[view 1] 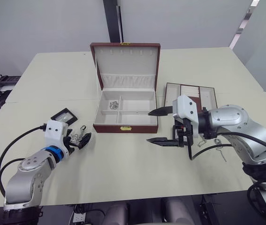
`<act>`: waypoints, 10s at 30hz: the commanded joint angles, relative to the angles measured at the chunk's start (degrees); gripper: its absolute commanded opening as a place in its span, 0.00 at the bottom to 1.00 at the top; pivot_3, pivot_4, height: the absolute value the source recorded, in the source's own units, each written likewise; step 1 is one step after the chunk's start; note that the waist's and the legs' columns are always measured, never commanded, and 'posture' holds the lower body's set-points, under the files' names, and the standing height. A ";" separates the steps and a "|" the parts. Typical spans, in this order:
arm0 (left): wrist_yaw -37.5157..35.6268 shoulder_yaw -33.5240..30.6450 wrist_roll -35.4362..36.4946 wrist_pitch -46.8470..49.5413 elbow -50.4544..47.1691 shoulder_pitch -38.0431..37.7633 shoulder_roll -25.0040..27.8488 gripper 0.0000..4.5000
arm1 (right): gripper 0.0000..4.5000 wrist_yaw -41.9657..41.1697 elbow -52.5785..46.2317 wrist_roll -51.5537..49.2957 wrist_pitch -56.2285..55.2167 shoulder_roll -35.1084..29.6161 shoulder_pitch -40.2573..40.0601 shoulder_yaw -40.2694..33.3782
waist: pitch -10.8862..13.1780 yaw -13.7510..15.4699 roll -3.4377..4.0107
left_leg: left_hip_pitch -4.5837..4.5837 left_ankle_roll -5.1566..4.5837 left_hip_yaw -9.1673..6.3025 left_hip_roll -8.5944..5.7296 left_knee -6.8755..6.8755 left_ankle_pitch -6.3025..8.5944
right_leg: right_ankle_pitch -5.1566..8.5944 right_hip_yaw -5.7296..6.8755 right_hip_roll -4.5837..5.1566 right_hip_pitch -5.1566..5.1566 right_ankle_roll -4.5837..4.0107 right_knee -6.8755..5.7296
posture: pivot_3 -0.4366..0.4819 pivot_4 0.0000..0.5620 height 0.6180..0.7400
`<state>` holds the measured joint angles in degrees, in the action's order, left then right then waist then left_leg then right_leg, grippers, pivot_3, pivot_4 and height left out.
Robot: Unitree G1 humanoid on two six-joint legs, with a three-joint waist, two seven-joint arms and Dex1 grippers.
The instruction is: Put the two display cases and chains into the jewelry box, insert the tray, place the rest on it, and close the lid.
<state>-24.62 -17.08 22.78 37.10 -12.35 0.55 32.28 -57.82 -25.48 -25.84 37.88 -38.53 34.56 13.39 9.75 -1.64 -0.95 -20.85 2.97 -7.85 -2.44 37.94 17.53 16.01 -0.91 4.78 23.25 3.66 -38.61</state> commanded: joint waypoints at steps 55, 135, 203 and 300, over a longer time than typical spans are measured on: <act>-33.17 13.29 -15.66 -24.86 54.58 33.73 20.26 0.80 | 1.00 8.21 -1.93 1.82 6.40 5.54 5.93 1.39 | 0.04 -0.45 -0.04 | -0.07 0.00 0.07 -0.02 -0.01 0.00 | 0.00 0.13 -0.05 0.29 0.00 -0.22 | 0.48 0.27 1.00; -52.73 17.95 -14.83 -27.06 33.51 50.41 10.68 0.99 | 1.00 19.43 -8.50 4.79 12.30 -1.45 -2.61 -6.79 | 0.20 -2.45 -0.30 | -0.16 0.19 0.02 -0.02 0.04 -0.11 | 0.00 0.15 -0.05 0.37 0.01 -0.29 | 0.48 0.27 1.00; -15.34 -20.64 8.45 -3.53 -7.97 -21.28 2.11 0.99 | 1.00 -5.02 -1.95 -5.67 -0.65 -6.16 -0.83 -5.12 | 0.19 0.76 -0.41 | 0.06 -0.08 0.13 0.11 0.03 0.06 | -0.03 0.30 0.14 -0.05 -0.05 0.07 | 0.48 0.27 1.00; -32.08 20.08 -8.73 -2.69 16.93 32.71 15.96 0.31 | 1.00 9.75 -4.90 -0.96 6.05 -2.62 0.30 -3.09 | 0.25 -0.21 -0.45 | -0.03 -0.02 0.09 -0.01 0.02 0.03 | -0.06 0.33 0.02 0.09 -0.05 -0.01 | 0.48 0.27 1.00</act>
<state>-56.47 3.71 14.38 34.79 5.22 32.83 47.54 -48.40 -29.61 -27.33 44.35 -41.21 33.35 10.88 10.00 -1.85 -1.41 -20.88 2.96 -7.75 -2.46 37.97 17.56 15.95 -0.58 4.81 23.35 3.61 -38.62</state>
